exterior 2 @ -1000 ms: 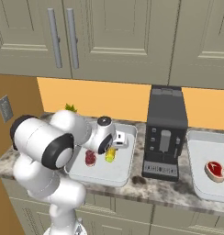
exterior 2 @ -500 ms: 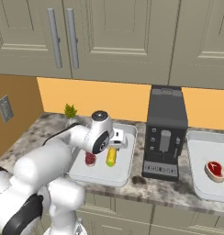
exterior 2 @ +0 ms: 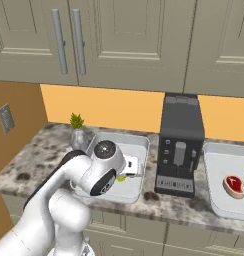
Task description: Place one corn and one steak in each tupperware on the nearby counter, to pack two identical lunches.
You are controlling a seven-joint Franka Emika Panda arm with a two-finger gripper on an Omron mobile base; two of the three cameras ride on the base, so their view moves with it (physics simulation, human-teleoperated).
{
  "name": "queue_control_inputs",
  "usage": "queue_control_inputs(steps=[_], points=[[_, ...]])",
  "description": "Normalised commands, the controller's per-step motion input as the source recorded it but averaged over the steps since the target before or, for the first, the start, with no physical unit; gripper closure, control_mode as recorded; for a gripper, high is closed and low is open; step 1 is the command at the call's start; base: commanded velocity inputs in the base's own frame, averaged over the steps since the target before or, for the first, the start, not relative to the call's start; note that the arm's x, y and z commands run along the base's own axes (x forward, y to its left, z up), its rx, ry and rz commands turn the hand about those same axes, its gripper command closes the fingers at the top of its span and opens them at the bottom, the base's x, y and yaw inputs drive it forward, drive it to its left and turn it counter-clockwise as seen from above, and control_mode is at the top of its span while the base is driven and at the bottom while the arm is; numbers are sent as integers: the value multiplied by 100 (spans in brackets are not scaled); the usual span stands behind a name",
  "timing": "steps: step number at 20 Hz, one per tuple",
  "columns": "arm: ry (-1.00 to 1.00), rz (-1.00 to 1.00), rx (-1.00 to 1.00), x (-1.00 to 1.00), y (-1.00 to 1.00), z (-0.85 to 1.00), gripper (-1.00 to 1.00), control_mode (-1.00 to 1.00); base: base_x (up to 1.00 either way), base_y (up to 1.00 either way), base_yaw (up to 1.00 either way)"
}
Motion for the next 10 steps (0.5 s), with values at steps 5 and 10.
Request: queue_control_inputs(steps=[5, 10], points=[[-11, 0, 3, -75, -46, 33, -100, -100, 0, 0, 0], [-3, 0, 6, -47, -63, 46, -100, -100, 0, 0, 0]])
